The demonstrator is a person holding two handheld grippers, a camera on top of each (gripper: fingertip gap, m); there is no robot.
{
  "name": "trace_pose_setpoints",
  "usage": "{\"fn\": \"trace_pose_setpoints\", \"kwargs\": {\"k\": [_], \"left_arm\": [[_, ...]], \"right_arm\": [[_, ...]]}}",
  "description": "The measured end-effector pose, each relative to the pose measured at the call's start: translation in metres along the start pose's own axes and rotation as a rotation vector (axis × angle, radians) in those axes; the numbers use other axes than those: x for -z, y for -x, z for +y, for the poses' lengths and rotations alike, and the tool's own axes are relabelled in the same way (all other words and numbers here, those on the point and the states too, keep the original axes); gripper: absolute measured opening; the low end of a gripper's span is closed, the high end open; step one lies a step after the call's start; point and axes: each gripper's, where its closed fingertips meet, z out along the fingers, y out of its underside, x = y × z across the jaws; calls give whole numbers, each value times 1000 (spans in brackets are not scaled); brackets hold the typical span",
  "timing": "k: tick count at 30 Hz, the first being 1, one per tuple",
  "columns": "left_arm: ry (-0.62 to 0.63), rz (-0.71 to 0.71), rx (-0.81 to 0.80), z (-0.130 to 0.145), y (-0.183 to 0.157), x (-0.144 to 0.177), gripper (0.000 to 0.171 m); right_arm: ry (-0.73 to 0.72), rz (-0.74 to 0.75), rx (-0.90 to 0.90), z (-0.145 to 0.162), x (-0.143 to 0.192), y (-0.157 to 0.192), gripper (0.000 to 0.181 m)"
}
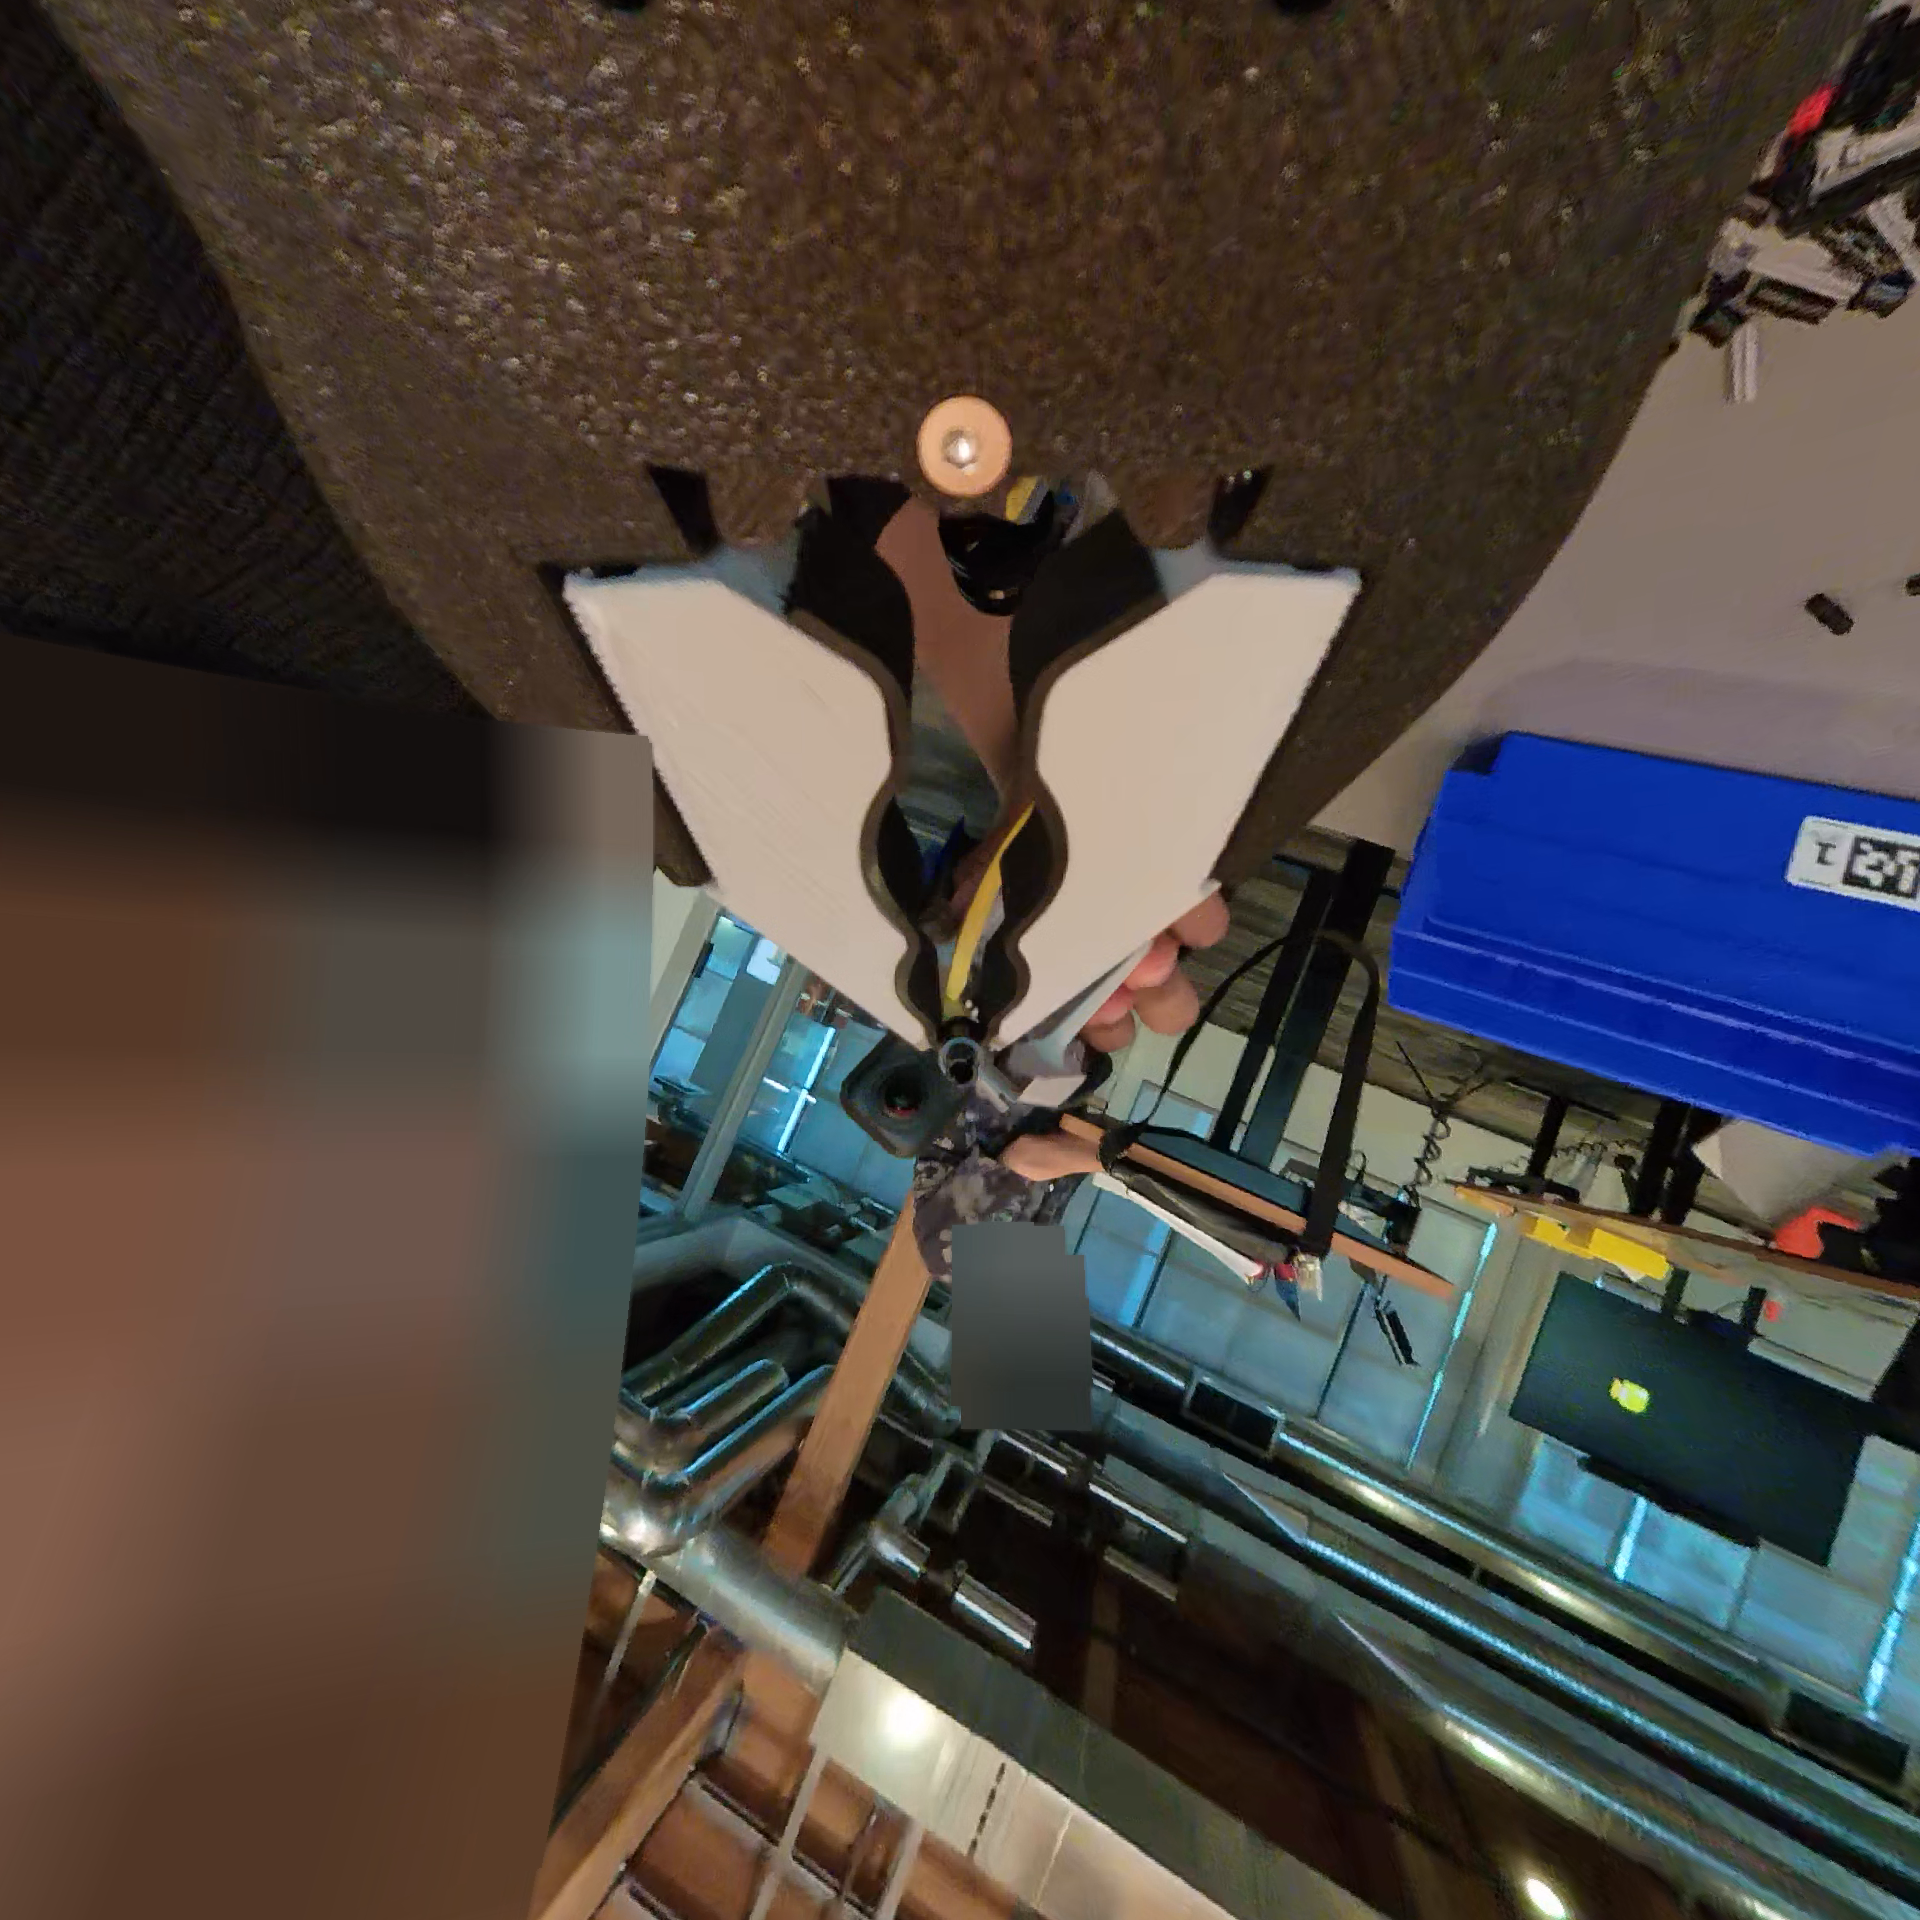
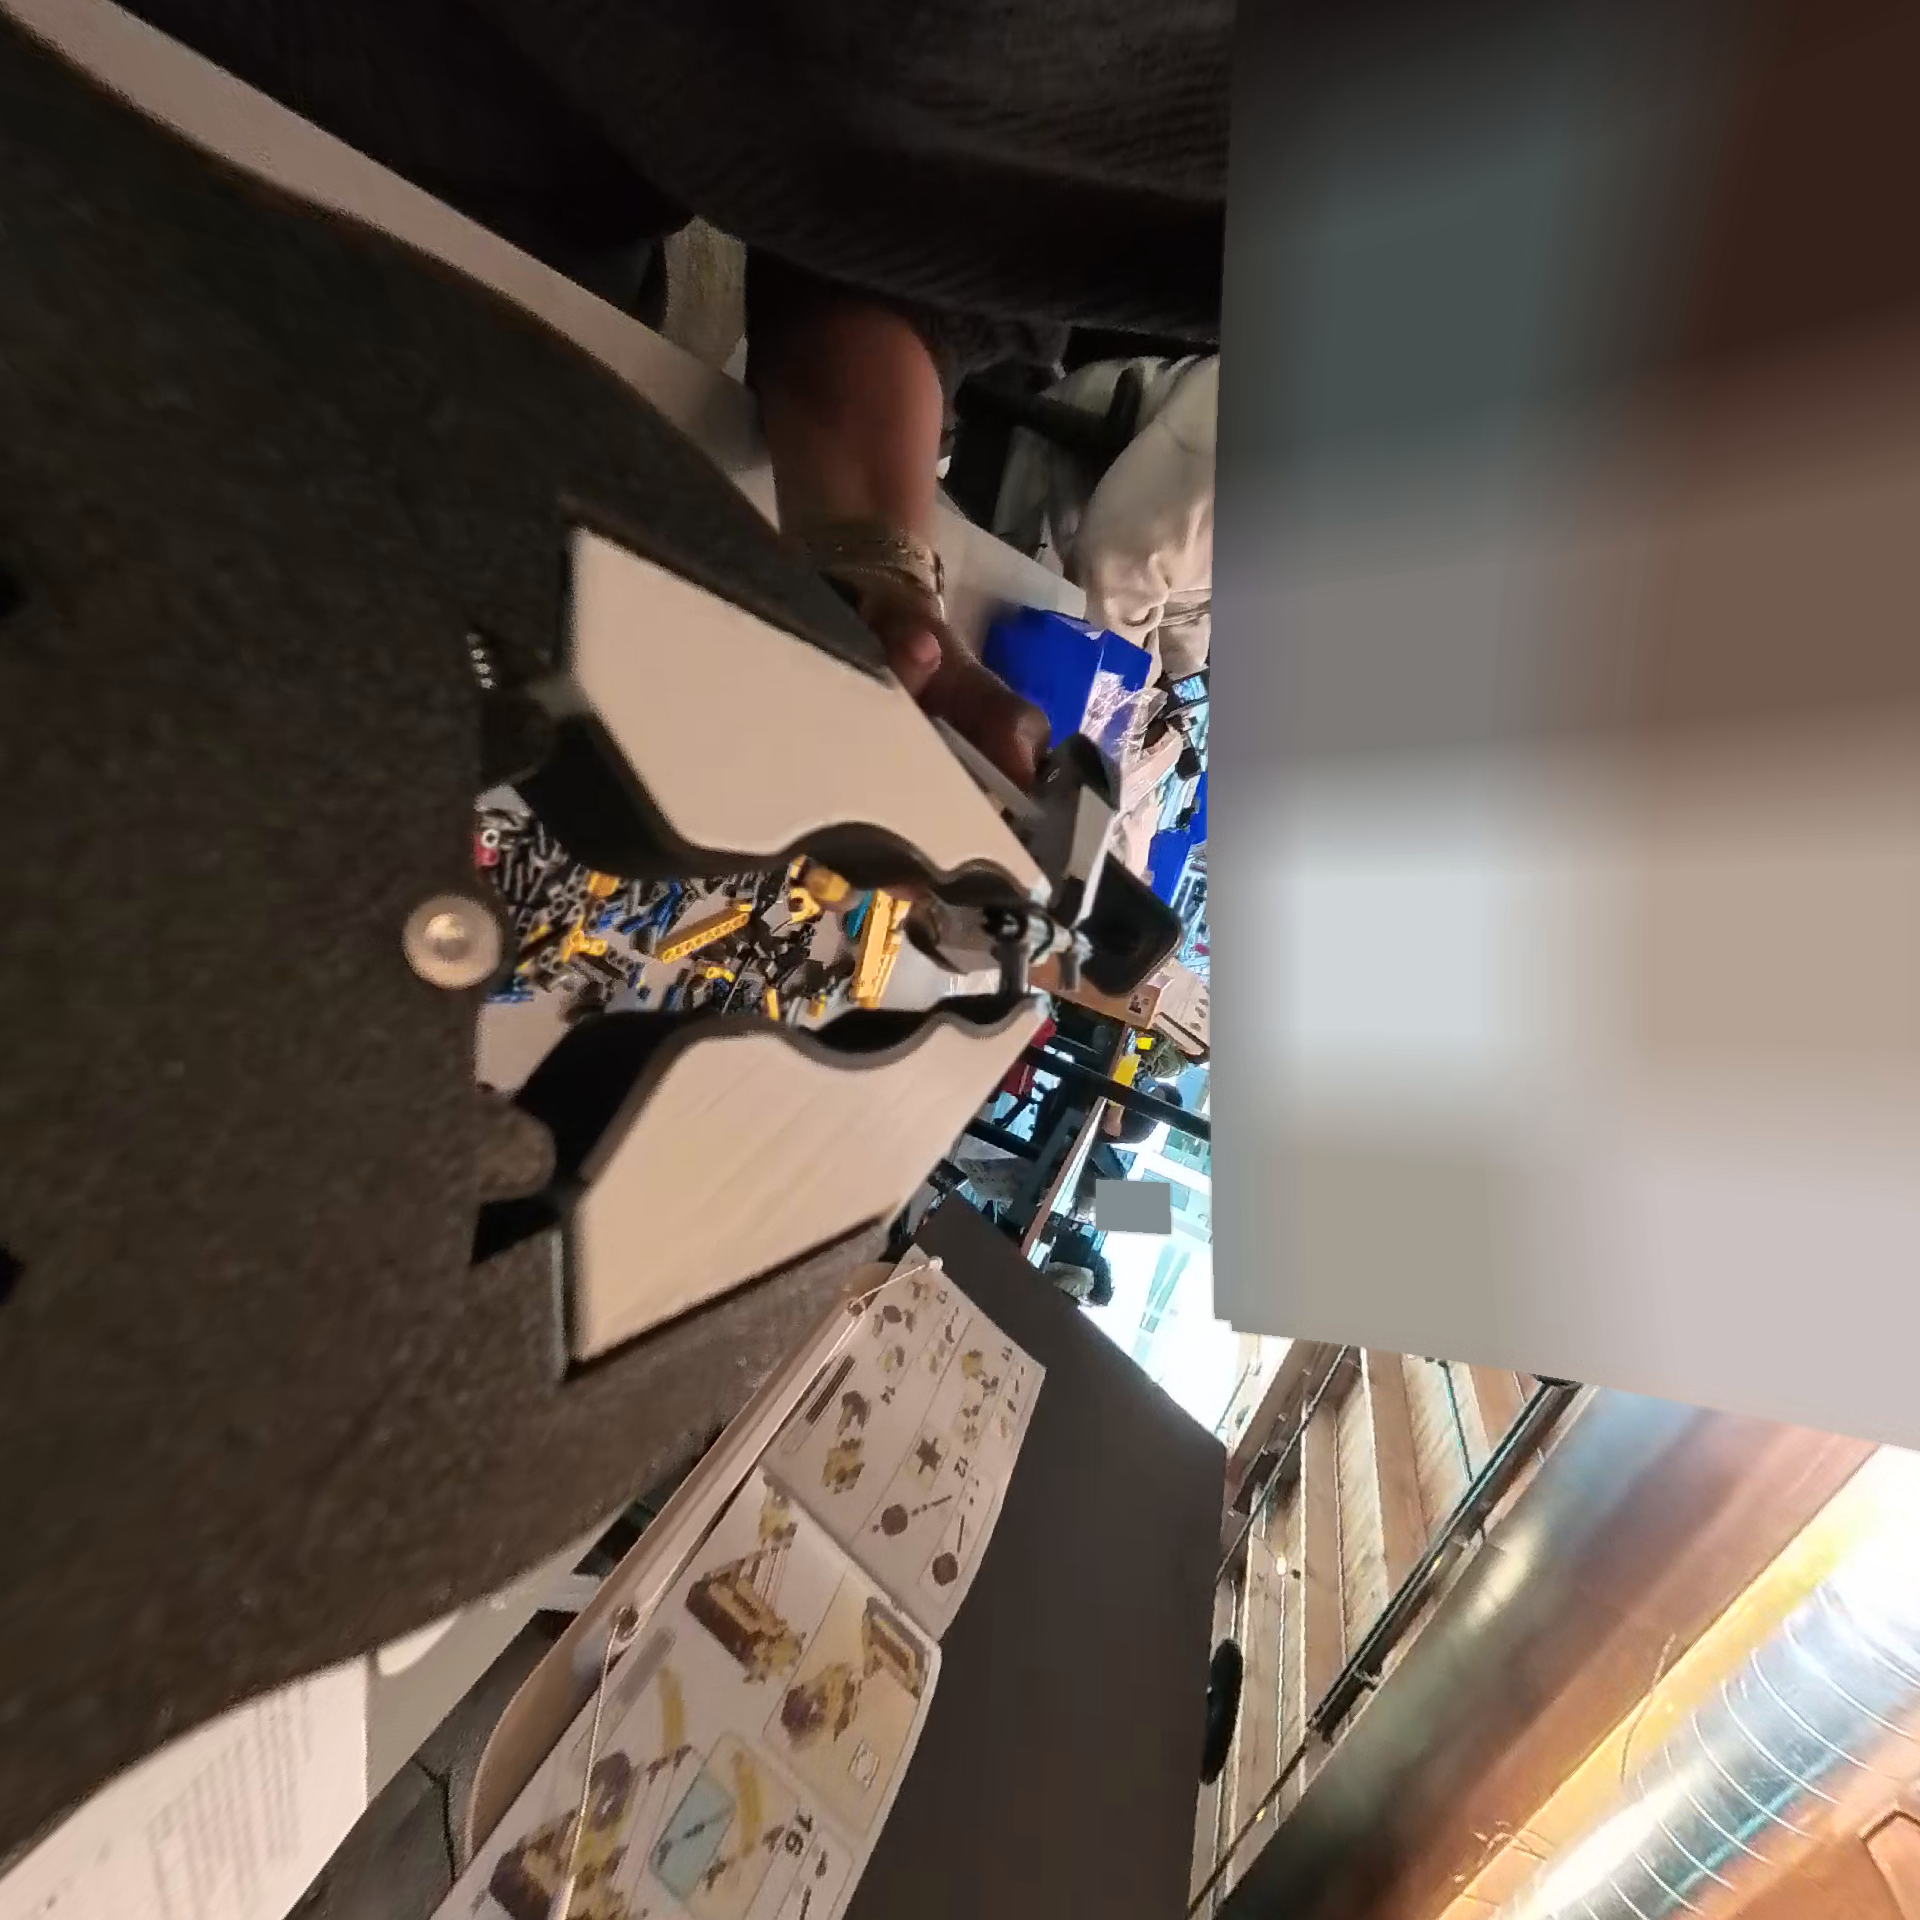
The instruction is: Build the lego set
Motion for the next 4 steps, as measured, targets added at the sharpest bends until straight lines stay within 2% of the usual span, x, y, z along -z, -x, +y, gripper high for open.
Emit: {"fn": "trace_pose_setpoints", "kwargs": {"k": [1, 4], "left_arm": [[11, 8, 16, 2, 0, -1, 5], [13, 15, 48, 5, 3, -1, 6]], "right_arm": [[3, -1, 6, 0, 0, 0, 15], [30, -7, 15, 5, -2, 2, 15]]}}
